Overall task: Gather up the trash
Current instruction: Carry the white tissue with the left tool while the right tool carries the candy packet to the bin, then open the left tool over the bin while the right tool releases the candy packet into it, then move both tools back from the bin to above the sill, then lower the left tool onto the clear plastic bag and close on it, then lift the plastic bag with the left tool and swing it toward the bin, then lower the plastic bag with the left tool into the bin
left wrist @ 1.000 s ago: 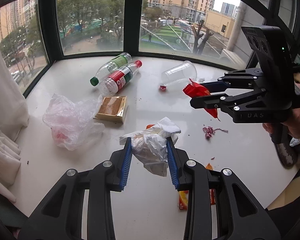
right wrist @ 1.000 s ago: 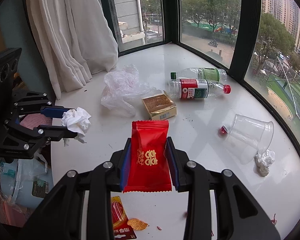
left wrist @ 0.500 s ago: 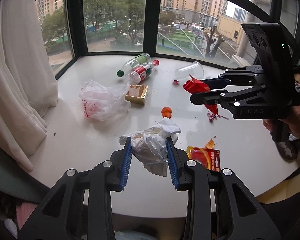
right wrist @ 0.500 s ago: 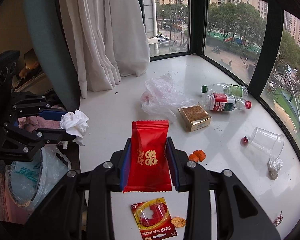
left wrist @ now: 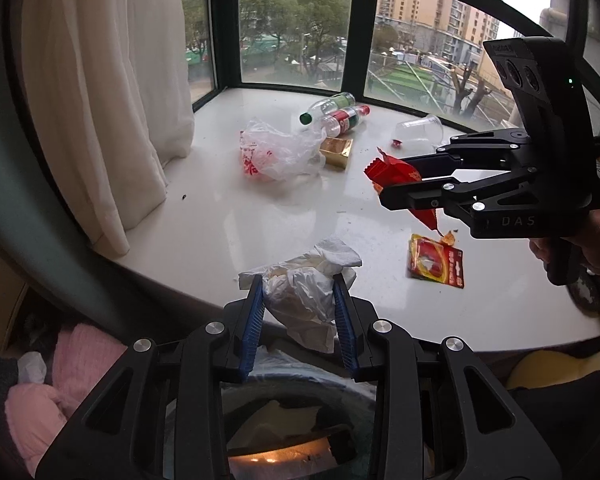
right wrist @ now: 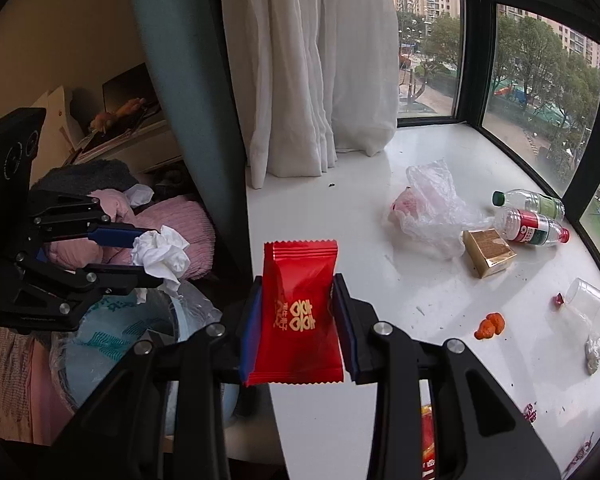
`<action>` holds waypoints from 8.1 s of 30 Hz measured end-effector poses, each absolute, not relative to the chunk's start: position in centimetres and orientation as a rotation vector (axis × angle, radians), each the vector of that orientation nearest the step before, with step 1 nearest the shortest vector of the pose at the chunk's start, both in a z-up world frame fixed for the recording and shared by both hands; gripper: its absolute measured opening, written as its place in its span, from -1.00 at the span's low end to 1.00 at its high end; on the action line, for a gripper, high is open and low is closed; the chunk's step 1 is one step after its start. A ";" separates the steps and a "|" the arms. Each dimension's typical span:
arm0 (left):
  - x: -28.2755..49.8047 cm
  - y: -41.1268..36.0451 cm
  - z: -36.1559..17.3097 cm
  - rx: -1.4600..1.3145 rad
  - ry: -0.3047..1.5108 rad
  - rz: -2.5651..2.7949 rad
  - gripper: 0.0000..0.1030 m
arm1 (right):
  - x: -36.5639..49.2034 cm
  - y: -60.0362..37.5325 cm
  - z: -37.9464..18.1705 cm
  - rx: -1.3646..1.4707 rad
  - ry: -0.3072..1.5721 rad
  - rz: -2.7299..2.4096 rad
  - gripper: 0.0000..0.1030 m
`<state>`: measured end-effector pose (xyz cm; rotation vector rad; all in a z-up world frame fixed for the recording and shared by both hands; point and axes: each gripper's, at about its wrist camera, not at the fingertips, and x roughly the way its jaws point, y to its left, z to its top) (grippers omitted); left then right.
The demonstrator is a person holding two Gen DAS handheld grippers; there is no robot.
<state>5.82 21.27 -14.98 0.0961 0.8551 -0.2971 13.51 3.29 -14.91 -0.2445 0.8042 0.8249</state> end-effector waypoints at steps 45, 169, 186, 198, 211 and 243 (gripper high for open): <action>-8.5 30.1 -24.0 -0.103 1.060 0.019 0.14 | 1.2 17.0 -24.5 -0.504 0.932 1.157 0.76; 45.1 13.4 -27.7 0.021 0.975 -0.309 -0.88 | 47.4 -4.6 -27.5 0.034 1.016 0.758 -0.86; 40.1 12.3 -19.8 0.007 0.890 -0.299 -0.88 | 42.2 -6.1 -21.6 0.004 0.942 0.749 -0.86; 34.5 11.0 -15.4 0.016 0.855 -0.295 -0.88 | 37.1 -7.4 -17.5 -0.029 0.907 0.731 -0.86; 27.5 10.1 -12.1 0.037 0.826 -0.308 -0.88 | 31.0 -7.8 -15.1 -0.033 0.887 0.740 -0.86; 6.1 18.1 -12.1 -0.053 0.880 -0.151 -0.88 | 12.6 3.2 -15.1 -0.194 0.923 0.959 -0.86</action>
